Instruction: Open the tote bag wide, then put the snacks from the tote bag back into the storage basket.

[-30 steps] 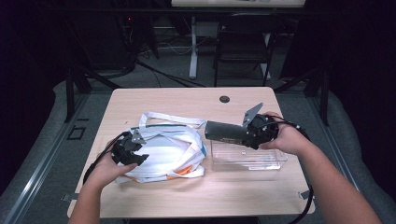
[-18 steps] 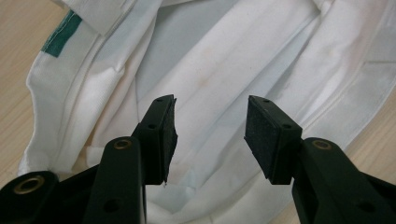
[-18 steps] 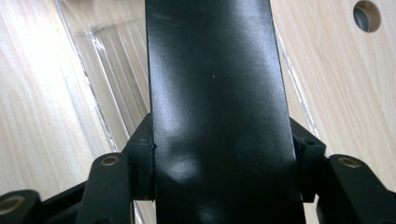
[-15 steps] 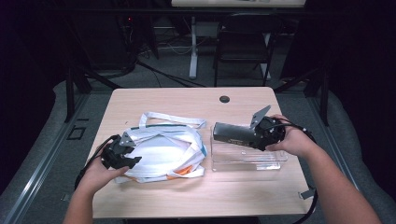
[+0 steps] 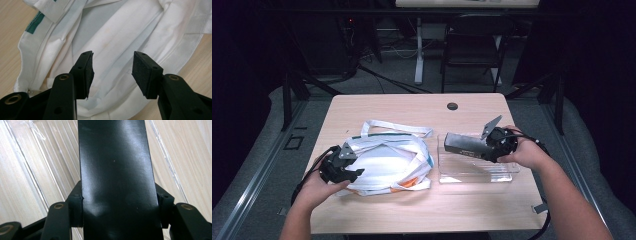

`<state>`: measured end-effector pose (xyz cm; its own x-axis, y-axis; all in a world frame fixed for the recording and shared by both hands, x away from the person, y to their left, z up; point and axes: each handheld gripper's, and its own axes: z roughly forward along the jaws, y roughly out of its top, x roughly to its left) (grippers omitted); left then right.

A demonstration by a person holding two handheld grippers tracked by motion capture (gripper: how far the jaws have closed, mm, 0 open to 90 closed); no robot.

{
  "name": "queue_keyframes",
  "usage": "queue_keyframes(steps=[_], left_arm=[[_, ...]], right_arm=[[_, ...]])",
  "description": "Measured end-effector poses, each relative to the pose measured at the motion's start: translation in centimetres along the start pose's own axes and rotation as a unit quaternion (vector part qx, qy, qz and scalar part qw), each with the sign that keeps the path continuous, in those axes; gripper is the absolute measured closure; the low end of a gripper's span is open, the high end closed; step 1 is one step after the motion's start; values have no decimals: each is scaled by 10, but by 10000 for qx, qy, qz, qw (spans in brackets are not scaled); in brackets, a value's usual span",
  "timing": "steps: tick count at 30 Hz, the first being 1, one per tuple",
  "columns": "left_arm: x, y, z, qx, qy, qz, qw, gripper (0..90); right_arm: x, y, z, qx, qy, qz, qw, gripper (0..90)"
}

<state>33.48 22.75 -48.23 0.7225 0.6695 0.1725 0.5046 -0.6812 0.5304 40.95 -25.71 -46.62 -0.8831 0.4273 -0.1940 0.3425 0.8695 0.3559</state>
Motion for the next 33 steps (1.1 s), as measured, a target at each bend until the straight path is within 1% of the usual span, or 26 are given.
queue_keyframes(steps=[5,8,9,10,11,12,14,15,16,18,19,20,21,22,23,24,25,28,31,32,33], left_arm=[[-1,-4,0,35,24,-38,10000,510],[-4,-5,-1,29,120,-48,9999,511],[-4,-6,-2,45,87,-36,9999,511],[-5,-7,-3,11,132,-39,9999,511],[-6,-7,-4,11,136,-37,9999,511],[-6,-8,-5,16,126,-39,9999,510],[-7,-9,-6,-53,159,-53,9998,511],[-8,-10,-7,-49,158,-55,9998,511],[-8,-10,-7,-30,136,-44,9999,511],[-11,-11,-5,11,175,-32,9998,511],[-12,-11,-5,64,166,-5,9998,511],[-13,-12,-4,71,208,7,9998,511],[-14,-12,-4,95,223,17,9997,511],[-15,-13,-3,106,239,36,9997,511],[-15,-13,-3,131,241,45,9996,511],[-16,-14,-3,122,243,29,9996,511],[-16,-14,-4,123,243,41,9996,511],[-16,-15,-5,80,247,5,9997,511],[-14,-17,-6,83,263,-44,9996,511],[-13,-18,-7,104,238,-58,9996,511],[-13,-19,-7,78,277,-86,9996,511]], right_arm=[[-1,0,6,41,43,-21,10000,418],[-2,1,10,84,62,-43,9999,418],[-2,1,12,99,68,-36,9999,418],[-3,1,13,155,71,-60,9998,418],[-4,0,15,138,78,-25,9999,418],[-5,0,16,202,96,-68,9997,418],[-6,-1,19,217,105,-19,9997,418],[-6,-1,20,242,135,-27,9996,418],[-6,-2,22,192,152,-12,9997,418],[-7,-2,25,206,174,-7,9996,417],[-7,-2,26,247,140,-22,9996,417],[-8,-3,28,240,148,-50,9996,418],[-9,-3,29,207,178,-23,9996,418],[-9,-3,30,216,162,-12,9996,418],[-11,-3,31,246,202,-30,9995,417],[-11,-4,34,182,208,26,9996,417],[-12,-4,34,230,206,15,9995,418],[-12,-6,40,226,264,17,9994,417],[-11,-8,44,258,279,4,9993,417],[-11,-8,45,262,280,-5,9993,417],[-10,-9,47,223,307,39,9993,417]])
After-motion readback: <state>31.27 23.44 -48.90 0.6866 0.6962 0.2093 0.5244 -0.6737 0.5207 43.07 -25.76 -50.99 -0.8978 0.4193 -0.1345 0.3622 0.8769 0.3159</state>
